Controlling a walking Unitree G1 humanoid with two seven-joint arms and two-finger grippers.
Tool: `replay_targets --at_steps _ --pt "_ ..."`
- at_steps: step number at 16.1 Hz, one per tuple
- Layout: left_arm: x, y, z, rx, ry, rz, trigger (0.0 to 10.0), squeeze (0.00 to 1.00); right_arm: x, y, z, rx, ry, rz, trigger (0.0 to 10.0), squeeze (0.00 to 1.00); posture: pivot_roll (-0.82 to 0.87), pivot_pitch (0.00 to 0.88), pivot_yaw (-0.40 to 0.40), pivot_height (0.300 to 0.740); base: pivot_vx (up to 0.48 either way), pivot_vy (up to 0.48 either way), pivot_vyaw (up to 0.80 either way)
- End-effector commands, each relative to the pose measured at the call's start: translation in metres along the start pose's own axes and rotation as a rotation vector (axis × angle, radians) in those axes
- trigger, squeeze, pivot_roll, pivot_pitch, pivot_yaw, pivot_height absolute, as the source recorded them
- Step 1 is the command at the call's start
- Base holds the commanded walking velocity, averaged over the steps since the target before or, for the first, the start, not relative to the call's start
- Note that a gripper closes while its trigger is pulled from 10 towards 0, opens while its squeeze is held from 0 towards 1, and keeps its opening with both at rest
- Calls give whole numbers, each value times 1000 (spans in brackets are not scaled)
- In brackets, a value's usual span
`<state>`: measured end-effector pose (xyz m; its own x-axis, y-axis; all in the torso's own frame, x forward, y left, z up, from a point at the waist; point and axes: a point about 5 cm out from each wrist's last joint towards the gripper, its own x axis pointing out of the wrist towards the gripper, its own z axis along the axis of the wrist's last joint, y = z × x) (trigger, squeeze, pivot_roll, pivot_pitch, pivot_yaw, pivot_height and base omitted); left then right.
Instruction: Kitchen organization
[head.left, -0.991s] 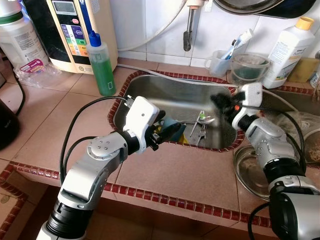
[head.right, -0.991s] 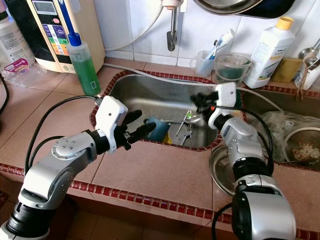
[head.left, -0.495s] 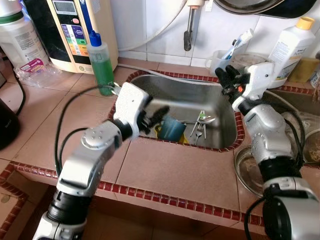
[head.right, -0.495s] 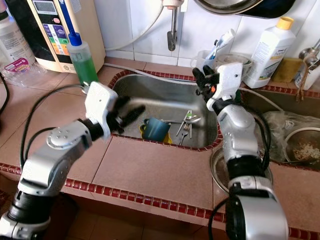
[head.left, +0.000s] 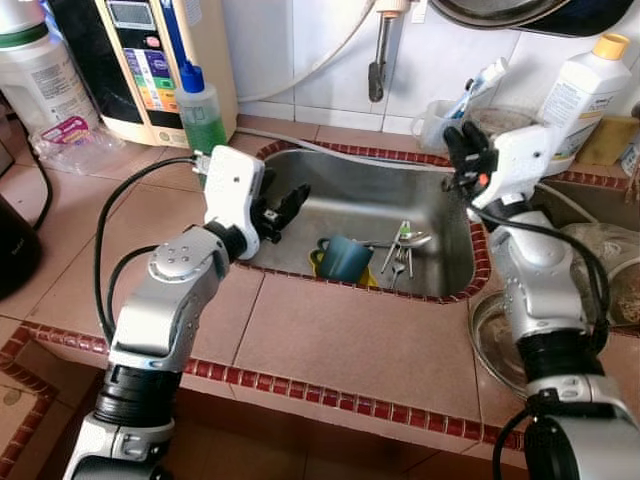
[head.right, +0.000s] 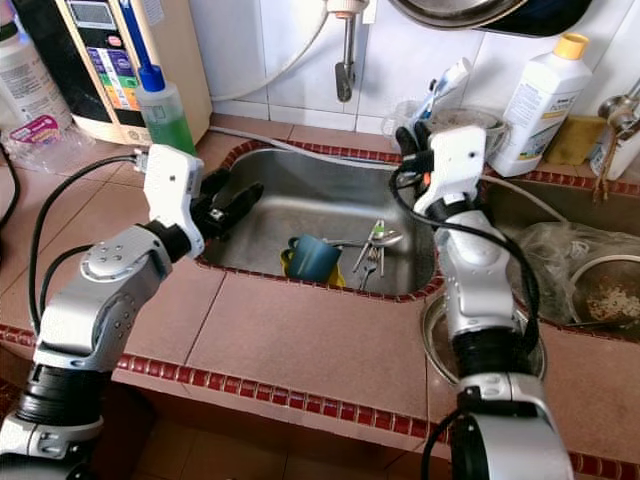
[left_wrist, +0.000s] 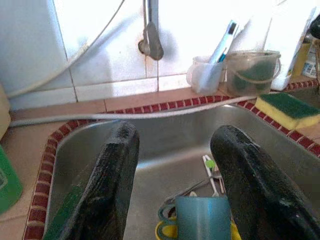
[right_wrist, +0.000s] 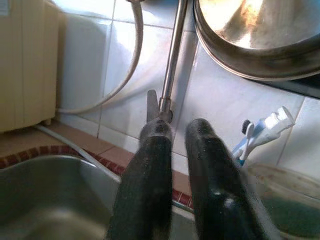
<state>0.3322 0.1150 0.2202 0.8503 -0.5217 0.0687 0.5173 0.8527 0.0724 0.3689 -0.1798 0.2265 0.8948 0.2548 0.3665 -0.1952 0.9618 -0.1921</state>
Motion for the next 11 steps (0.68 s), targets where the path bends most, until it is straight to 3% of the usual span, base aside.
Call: replay_targets --at_steps 1,3,4,5,7,8,10,11 --pt "1 2 3 3 -15 9 10000 0 0 -1 6 -12 -19 -10 0 0 -137 70 26 736 0 0 0" --pt "2 2 3 -1 -16 9 10000 0 0 -1 6 -6 -12 -12 0 0 -137 68 25 736 0 0 0" --pt "2 2 3 -2 -16 9 10000 0 1 -2 4 42 4 -31 1059 0 -135 66 25 736 0 0 0" --pt "1 1 2 -2 -16 7 10000 0 1 -3 5 123 -12 -58 10000 1000 -132 65 22 736 0 0 0" --pt "1 1 2 -4 -17 7 10000 0 2 -6 10 265 -49 -105 10000 1000 -131 63 21 736 0 0 0" --pt "1 1 2 -7 -17 7 10000 0 2 -7 14 394 -82 -117 10000 1000 -128 60 19 736 0 0 0" --pt "1 0 2 -12 -18 7 10000 0 4 -9 27 748 -179 -143 10000 1000 -128 58 18 736 0 0 0" --pt "1 -1 1 -13 -18 6 10000 0 4 -9 28 815 -194 -147 10000 1000 -130 53 16 736 0 0 0"
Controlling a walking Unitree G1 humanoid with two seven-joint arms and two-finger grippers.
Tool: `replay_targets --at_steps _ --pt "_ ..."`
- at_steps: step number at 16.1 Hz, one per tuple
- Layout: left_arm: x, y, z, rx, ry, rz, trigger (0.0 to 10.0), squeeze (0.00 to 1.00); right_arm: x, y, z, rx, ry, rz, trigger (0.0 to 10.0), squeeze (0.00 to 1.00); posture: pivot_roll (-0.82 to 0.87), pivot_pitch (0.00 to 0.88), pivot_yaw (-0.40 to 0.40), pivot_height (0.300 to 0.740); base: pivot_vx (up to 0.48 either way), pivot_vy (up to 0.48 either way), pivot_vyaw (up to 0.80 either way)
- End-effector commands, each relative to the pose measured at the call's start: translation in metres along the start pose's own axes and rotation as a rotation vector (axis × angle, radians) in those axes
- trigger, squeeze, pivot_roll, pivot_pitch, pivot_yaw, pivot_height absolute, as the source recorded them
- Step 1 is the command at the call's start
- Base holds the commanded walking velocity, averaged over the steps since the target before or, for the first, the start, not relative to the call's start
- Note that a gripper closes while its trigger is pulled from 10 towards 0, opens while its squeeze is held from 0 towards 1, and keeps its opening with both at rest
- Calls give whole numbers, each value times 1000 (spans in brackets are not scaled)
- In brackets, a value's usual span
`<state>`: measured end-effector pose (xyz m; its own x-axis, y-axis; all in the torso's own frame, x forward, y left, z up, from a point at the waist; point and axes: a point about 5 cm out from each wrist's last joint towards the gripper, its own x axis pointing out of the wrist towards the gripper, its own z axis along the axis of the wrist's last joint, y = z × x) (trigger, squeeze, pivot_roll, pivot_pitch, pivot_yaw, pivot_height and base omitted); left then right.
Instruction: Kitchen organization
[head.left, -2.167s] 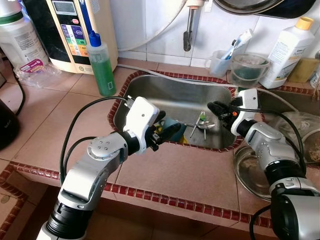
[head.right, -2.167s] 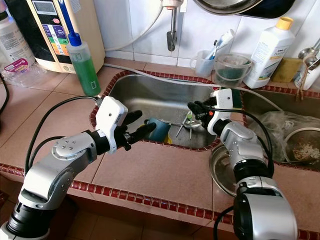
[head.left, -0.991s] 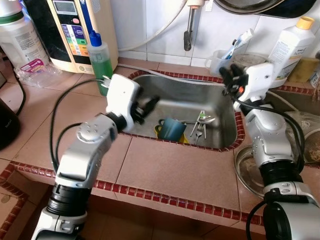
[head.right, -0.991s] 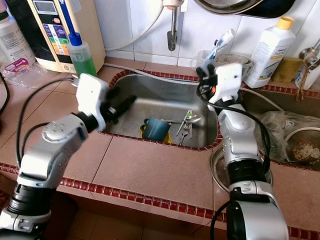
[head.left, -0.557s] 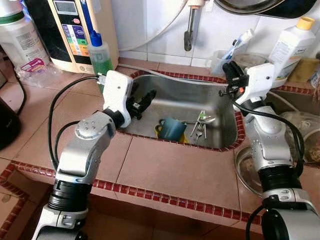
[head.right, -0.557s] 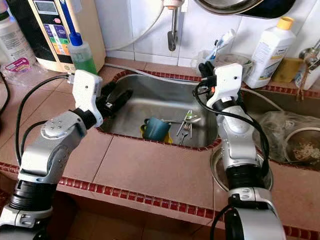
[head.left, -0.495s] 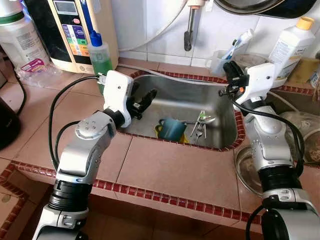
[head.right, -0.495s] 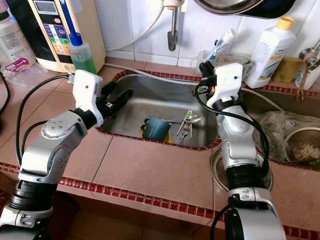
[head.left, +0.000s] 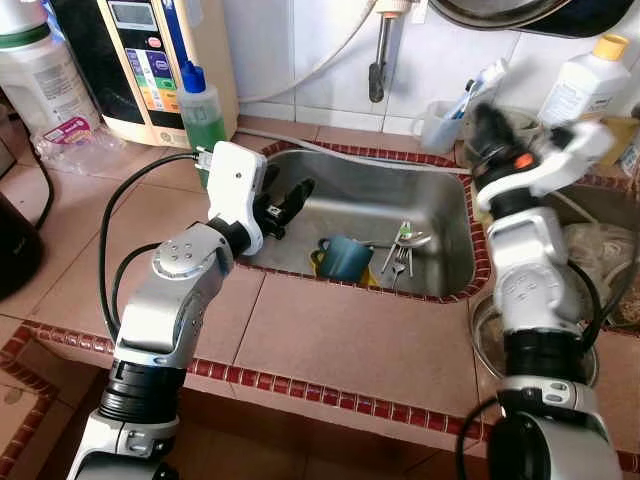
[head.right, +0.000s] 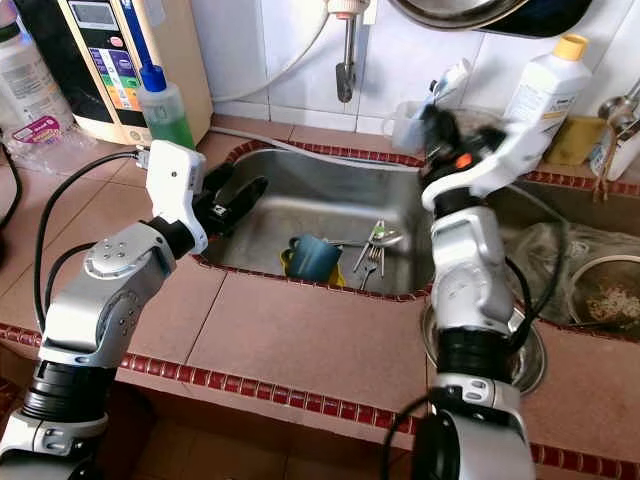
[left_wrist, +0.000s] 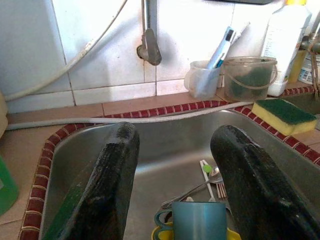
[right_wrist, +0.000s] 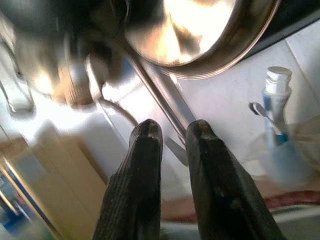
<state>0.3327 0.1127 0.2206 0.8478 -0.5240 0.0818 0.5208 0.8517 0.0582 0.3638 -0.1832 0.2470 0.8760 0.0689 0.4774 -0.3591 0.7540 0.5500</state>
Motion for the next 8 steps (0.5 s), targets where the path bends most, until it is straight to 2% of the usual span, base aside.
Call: replay_targets --at_steps 1,2,5,7,8 --pt "0 1 0 0 -5 8 10000 0 3 6 6 90 -30 13 10000 1000 -131 51 17 736 0 0 0" --pt "0 0 0 -2 -7 6 10000 0 3 8 7 210 -49 10 10000 1000 -131 48 17 736 0 0 0" --pt "0 -1 0 -5 -6 3 10000 0 2 9 10 399 -56 -7 10000 1000 -131 48 18 736 0 0 0" --pt "0 -1 0 -3 -5 3 10000 0 2 7 12 460 -67 -18 10000 1000 -130 48 19 736 0 0 0" --pt "0 0 0 -4 -4 4 10000 0 2 7 13 440 -58 -15 10000 1000 -130 48 20 736 0 0 0"
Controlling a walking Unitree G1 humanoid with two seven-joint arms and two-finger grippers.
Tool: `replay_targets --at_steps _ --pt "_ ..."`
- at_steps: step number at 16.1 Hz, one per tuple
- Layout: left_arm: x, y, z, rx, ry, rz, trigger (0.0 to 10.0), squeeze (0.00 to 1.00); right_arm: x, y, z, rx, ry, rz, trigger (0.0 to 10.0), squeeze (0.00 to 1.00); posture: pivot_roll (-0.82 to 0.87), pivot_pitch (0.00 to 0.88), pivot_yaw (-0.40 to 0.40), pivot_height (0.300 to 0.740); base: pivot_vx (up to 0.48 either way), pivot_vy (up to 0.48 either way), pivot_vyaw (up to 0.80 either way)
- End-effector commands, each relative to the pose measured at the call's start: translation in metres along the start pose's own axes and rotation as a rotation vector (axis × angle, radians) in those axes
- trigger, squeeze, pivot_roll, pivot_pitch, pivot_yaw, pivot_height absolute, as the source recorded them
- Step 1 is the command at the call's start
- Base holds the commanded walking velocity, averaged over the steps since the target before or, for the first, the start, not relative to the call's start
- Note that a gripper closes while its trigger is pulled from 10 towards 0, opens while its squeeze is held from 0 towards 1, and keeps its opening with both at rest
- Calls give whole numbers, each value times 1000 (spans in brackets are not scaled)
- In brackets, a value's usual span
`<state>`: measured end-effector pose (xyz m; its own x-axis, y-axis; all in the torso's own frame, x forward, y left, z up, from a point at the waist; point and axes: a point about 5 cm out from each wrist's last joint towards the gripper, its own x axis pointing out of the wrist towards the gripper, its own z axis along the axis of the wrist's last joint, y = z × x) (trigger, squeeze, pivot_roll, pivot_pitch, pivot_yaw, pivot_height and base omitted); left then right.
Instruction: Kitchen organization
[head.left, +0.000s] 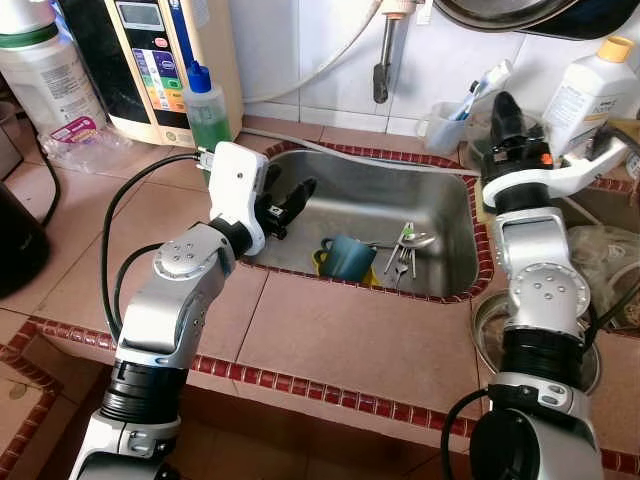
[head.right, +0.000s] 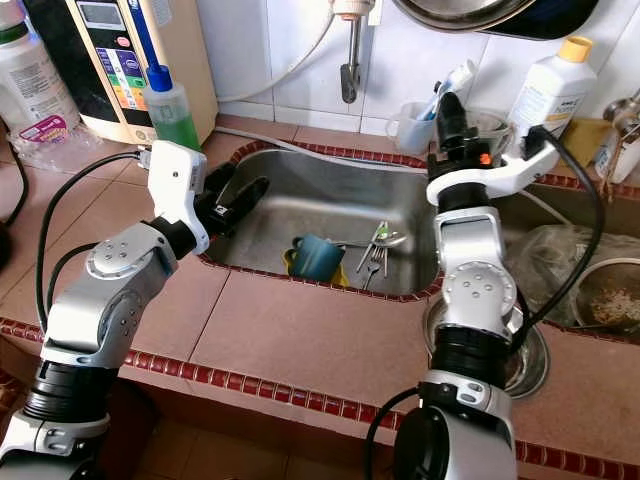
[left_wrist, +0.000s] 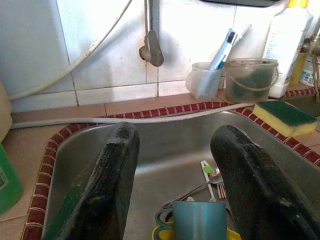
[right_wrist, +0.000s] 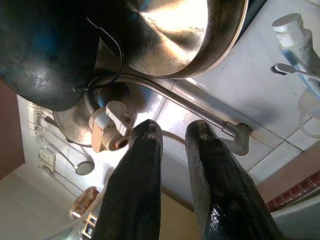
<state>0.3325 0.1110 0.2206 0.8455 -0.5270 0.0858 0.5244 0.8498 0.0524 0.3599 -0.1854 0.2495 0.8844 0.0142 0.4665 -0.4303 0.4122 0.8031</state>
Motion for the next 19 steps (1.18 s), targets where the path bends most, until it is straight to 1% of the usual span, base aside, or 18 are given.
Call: replay_targets --at_steps 1,2,3,4,5,6,9,10,11,13,15,17,19 --pt "0 1 0 4 0 7 10000 0 4 10 5 -58 0 40 10000 247 -129 49 19 736 0 0 0" --pt "0 1 0 2 0 7 10000 0 4 13 2 -218 53 63 9608 0 -130 48 20 736 0 0 0" --pt "0 1 0 0 0 7 10000 0 5 16 0 -329 67 80 8706 0 -133 49 19 736 0 0 0" --pt "0 1 0 -1 1 6 10000 0 5 19 1 -375 54 99 8706 0 -133 49 19 736 0 0 0" --pt "0 0 0 -2 2 5 10000 0 6 23 1 -529 77 127 0 0 -134 53 20 736 0 0 0" --pt "0 0 0 -3 1 5 10000 0 7 25 -3 -756 122 157 0 0 -134 54 19 736 0 0 0" --pt "1 0 0 -7 1 6 10000 0 9 24 -5 -1131 169 192 0 0 -137 59 17 736 0 0 0" --pt "1 -1 0 -8 1 6 10000 0 10 24 -5 -1219 173 199 0 0 -137 60 17 736 0 0 0" --pt "1 -1 -1 -9 1 6 10000 0 10 24 -4 -1258 164 208 0 0 -137 61 16 736 0 0 0" --pt "1 -1 -1 -11 1 7 10000 0 11 25 -4 -1411 160 235 0 0 -137 63 15 736 0 0 0" --pt "0 0 -1 -13 2 9 10000 0 11 25 -5 -1520 162 266 0 0 -137 66 15 736 0 0 0" --pt "0 0 -1 -13 4 10 10000 0 10 25 -7 -1609 166 303 0 0 -137 67 16 736 0 0 0" --pt "0 0 -1 -14 5 11 10000 0 10 24 -8 -1657 162 305 0 0 -137 67 17 736 0 0 0"
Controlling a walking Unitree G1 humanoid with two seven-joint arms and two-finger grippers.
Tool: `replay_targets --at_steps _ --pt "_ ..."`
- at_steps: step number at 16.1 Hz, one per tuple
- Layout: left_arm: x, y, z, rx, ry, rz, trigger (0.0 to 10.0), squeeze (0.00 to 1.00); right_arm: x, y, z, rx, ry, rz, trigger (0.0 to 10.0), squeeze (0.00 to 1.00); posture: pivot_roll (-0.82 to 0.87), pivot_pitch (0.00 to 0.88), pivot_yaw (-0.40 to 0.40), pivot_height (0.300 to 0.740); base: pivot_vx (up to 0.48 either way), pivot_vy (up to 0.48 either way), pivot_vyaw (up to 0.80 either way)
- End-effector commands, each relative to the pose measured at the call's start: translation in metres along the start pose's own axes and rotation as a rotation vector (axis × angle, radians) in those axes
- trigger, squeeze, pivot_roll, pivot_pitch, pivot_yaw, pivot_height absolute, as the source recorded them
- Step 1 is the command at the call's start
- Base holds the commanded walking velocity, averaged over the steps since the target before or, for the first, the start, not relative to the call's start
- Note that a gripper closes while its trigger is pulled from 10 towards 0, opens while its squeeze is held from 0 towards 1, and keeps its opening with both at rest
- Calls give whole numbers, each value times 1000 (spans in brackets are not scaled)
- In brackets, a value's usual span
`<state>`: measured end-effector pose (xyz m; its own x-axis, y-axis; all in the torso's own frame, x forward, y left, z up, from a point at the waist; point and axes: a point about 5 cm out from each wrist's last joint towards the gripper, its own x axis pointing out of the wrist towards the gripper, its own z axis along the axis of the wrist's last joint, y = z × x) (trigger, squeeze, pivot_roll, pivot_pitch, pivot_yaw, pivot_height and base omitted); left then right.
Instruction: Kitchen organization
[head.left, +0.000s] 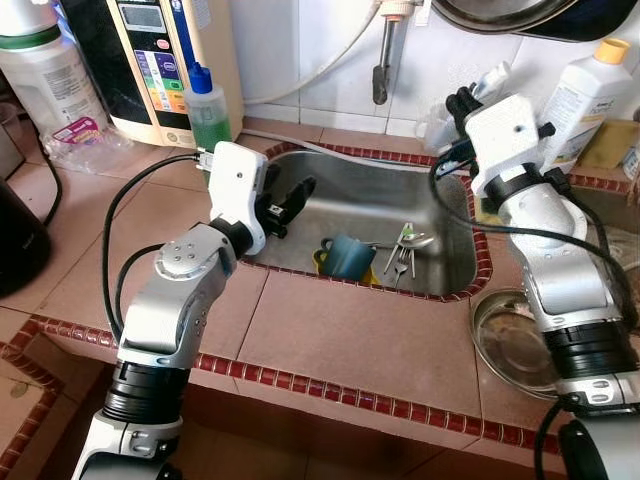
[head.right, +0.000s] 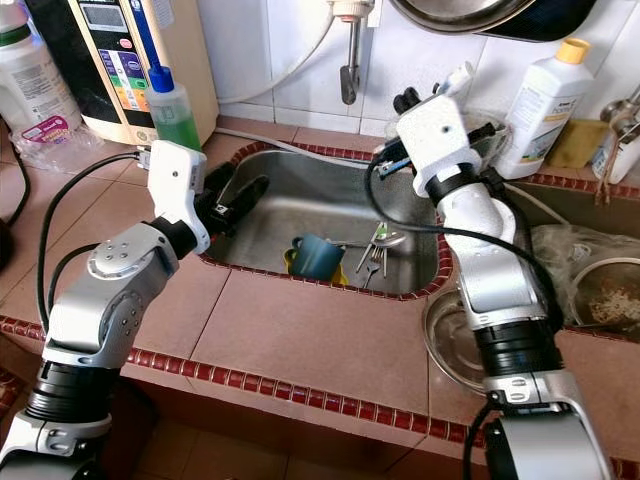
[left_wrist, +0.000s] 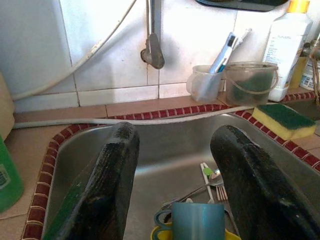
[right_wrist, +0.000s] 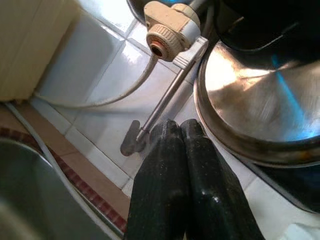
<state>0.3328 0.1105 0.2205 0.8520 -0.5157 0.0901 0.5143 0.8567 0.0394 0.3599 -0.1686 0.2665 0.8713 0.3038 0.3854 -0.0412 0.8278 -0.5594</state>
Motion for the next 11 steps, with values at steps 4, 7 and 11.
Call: replay_targets --at_steps 4,7,11 --pt "0 1 -1 -3 9 -3 10000 0 2 1 0 -127 -17 20 0 0 -137 67 18 736 0 0 0" --pt "0 1 -1 -3 10 -4 10000 0 3 0 -4 -77 9 3 10000 1000 -137 68 19 736 0 0 0" --pt "0 1 0 -4 10 -5 10000 0 3 0 -5 -77 4 6 10000 1000 -136 67 20 736 0 0 0"
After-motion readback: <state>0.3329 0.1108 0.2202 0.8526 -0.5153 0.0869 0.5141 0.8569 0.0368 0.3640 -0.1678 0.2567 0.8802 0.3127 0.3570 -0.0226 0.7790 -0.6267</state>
